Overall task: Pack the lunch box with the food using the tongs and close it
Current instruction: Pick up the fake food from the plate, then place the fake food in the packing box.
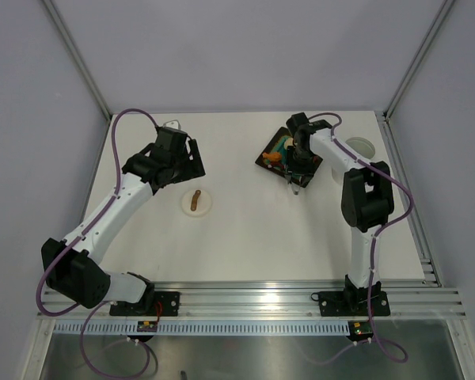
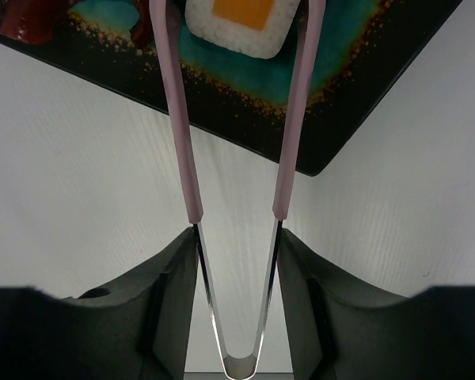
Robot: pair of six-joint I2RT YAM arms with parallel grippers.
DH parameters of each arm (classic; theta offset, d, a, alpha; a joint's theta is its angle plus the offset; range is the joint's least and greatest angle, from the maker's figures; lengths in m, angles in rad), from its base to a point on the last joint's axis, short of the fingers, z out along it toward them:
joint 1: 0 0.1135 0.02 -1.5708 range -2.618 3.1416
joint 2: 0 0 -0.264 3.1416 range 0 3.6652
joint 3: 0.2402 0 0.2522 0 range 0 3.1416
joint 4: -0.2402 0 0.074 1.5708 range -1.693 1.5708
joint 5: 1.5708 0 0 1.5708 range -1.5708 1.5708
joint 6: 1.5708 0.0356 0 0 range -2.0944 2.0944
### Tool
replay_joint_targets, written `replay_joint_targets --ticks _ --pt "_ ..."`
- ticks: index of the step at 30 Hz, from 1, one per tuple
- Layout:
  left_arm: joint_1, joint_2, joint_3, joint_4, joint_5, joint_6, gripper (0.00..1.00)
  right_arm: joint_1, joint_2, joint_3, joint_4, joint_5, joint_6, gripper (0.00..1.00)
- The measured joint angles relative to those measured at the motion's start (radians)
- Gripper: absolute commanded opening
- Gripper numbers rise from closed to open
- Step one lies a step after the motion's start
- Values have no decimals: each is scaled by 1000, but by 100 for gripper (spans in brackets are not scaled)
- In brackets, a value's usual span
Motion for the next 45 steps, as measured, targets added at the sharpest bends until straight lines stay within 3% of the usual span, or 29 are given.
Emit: replay_joint_targets --ticks 5,12,19,23,37,45 --pt "0 -2 -6 0 0 0 79 0 21 29 0 6 0 49" --pt "2 -6 -13 0 0 0 79 0 31 33 0 16 1 35" --pt "2 -6 -13 0 0 0 79 0 24 33 0 16 2 9" --pt "2 -6 -13 0 0 0 79 0 -10 19 0 16 2 1" --pt "18 -6 -13 0 0 8 79 0 -244 -28 -9 18 -7 0" --pt "18 -6 -13 0 1 8 79 -7 -269 18 -58 45 -24 0"
